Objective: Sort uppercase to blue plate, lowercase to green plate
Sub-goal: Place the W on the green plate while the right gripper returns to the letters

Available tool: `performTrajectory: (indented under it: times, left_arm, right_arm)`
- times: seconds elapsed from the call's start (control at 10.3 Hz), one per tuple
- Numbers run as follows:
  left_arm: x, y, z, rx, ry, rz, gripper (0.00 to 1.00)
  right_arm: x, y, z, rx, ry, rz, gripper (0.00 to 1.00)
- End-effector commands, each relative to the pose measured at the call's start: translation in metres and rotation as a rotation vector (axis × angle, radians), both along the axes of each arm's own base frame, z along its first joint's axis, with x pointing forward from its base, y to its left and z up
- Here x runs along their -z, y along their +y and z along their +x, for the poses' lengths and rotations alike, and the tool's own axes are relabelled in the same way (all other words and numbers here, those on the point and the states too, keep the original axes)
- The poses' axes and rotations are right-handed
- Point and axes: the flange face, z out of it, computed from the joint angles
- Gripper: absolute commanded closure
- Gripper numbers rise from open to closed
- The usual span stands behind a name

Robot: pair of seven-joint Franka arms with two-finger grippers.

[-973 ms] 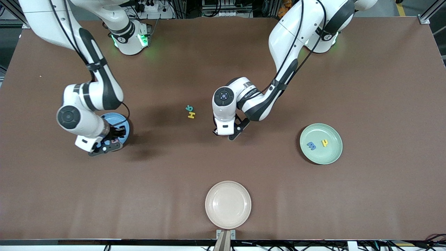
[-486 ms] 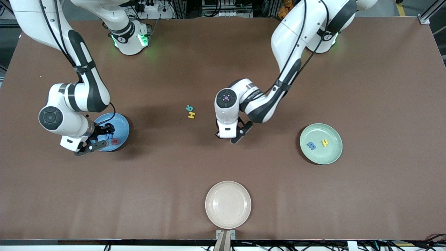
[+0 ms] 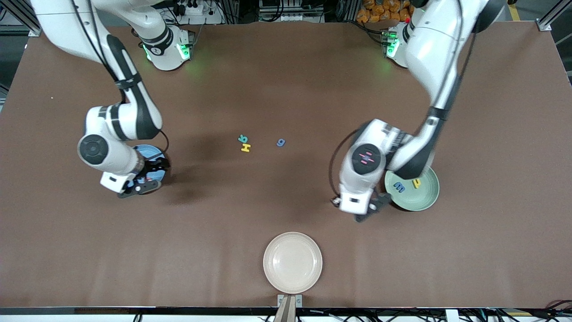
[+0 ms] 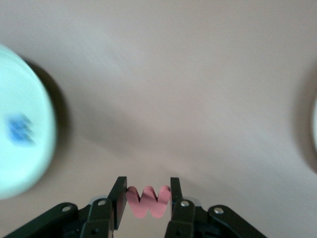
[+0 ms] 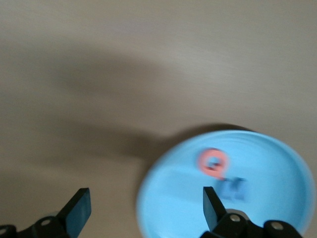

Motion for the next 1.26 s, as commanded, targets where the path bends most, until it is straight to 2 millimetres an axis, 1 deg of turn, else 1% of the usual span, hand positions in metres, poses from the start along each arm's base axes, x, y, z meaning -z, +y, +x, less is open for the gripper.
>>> performTrajectory:
  times: [0.0,0.1,0.19,0.29,0.39,0.49,0.58,0.68,0.78,0.88,0.97,1.07,1.17]
  left_arm:
    - [0.014,0.088,0.010,0.156,0.123,0.042,1.00]
    - [0.024,0.129,0.012,0.181,0.160,0.042,1.00]
    - [0.032,0.154,0.005,0.199,0.192,0.056,1.00]
    - [0.033,0.169,-0.006,0.210,0.209,0.092,1.00]
    - [0.031,0.178,-0.018,0.212,0.222,0.106,1.00]
    - [0.032,0.183,-0.028,0.210,0.236,0.108,1.00]
    - [0.037,0.183,-0.037,0.215,0.249,0.110,1.00]
    - [0.040,0.183,-0.043,0.217,0.254,0.109,1.00]
    - [0.045,0.185,-0.046,0.213,0.254,0.106,1.00]
    - [0.047,0.180,-0.047,0.212,0.256,0.106,0.66]
    - [0.047,0.178,-0.047,0.214,0.255,0.110,0.01]
    - [0.042,0.172,-0.047,0.223,0.248,0.110,0.00]
    - [0.038,0.149,-0.051,0.245,0.243,0.108,0.00]
  right_arm:
    - [0.009,0.057,-0.013,0.107,-0.028,-0.003,0.00]
    - [0.012,0.090,-0.021,0.144,-0.032,-0.007,0.00]
    - [0.014,0.115,-0.031,0.213,-0.030,-0.011,0.00]
    - [0.016,0.141,-0.043,0.272,-0.026,-0.009,0.00]
    - [0.017,0.161,-0.053,0.334,-0.024,-0.011,0.00]
    - [0.020,0.182,-0.065,0.380,-0.019,-0.016,0.00]
    - [0.027,0.202,-0.074,0.437,-0.019,-0.010,0.00]
    - [0.037,0.219,-0.082,0.496,-0.026,0.000,0.00]
    - [0.045,0.229,-0.087,0.539,-0.034,0.007,0.00]
    - [0.057,0.242,-0.095,0.557,-0.033,0.024,0.00]
    - [0.065,0.247,-0.097,0.584,-0.039,0.034,0.00]
    - [0.065,0.254,-0.102,0.582,-0.035,0.041,0.00]
    - [0.066,0.257,-0.106,0.577,-0.032,0.043,0.00]
